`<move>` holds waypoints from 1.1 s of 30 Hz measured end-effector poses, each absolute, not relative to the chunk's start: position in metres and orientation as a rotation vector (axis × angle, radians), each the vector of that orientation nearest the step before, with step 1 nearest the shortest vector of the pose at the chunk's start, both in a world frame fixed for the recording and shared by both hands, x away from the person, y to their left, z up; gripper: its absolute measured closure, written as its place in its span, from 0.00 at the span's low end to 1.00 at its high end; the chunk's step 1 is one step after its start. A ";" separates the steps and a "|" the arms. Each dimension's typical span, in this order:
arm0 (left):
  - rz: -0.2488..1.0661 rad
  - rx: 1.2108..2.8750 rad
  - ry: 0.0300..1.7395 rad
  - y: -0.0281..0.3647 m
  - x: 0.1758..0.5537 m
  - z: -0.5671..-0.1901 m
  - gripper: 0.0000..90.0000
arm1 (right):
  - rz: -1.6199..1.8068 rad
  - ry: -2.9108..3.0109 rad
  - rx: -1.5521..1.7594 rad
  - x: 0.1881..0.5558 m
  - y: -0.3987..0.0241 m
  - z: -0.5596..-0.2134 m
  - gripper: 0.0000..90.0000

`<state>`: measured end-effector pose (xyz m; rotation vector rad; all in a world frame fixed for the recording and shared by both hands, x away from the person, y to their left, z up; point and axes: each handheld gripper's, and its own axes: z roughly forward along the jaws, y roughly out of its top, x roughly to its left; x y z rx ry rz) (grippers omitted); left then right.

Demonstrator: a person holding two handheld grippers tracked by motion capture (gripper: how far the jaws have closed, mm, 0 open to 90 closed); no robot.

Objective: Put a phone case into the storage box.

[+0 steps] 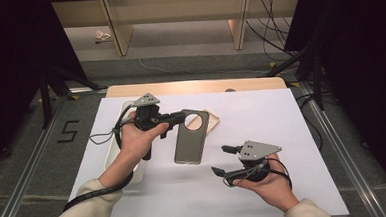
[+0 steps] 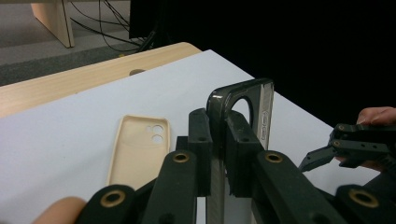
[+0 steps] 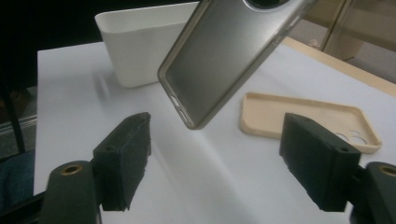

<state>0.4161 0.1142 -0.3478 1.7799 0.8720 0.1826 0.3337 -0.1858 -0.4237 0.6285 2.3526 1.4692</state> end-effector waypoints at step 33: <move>0.266 1.696 0.907 0.157 0.416 -0.331 0.91 | 1.451 2.249 0.733 0.338 -0.208 -0.421 0.18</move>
